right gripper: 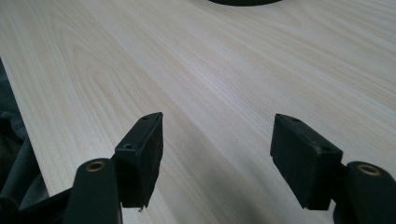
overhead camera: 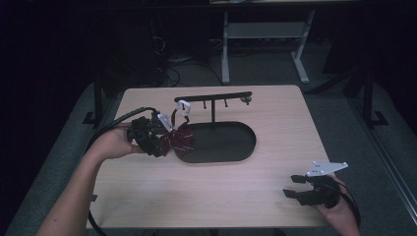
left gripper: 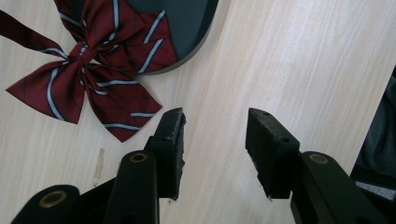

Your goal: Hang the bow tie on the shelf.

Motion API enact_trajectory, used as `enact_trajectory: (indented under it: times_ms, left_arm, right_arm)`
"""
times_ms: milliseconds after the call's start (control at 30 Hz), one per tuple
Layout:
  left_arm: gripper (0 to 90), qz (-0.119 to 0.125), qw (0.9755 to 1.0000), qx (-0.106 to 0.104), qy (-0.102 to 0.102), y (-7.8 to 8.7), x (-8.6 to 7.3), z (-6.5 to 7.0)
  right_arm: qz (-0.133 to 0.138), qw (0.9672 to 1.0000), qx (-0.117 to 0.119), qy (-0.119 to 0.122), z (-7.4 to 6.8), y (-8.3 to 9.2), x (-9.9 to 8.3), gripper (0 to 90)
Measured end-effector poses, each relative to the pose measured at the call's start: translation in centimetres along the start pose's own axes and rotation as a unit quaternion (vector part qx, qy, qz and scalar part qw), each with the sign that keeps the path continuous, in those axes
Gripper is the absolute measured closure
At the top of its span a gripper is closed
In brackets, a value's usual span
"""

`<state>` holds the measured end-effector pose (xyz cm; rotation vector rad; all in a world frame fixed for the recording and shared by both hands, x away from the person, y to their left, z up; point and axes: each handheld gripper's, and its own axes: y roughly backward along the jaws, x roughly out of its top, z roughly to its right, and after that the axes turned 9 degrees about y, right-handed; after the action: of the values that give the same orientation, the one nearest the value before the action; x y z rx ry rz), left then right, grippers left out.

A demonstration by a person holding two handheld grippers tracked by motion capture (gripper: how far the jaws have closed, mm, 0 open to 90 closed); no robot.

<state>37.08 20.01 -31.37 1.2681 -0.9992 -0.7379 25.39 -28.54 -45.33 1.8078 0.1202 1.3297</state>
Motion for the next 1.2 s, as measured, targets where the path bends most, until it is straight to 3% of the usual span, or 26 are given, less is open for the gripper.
enact_trajectory:
  times_ms: [1200]
  left_arm:
    - [47.3,0.022,0.9997,-0.006,0.002,-2.5,-2.7,2.0]
  right_arm:
    - [-0.002,1.0000,-0.003,-0.003,0.0,-0.1,-0.1,34.0]
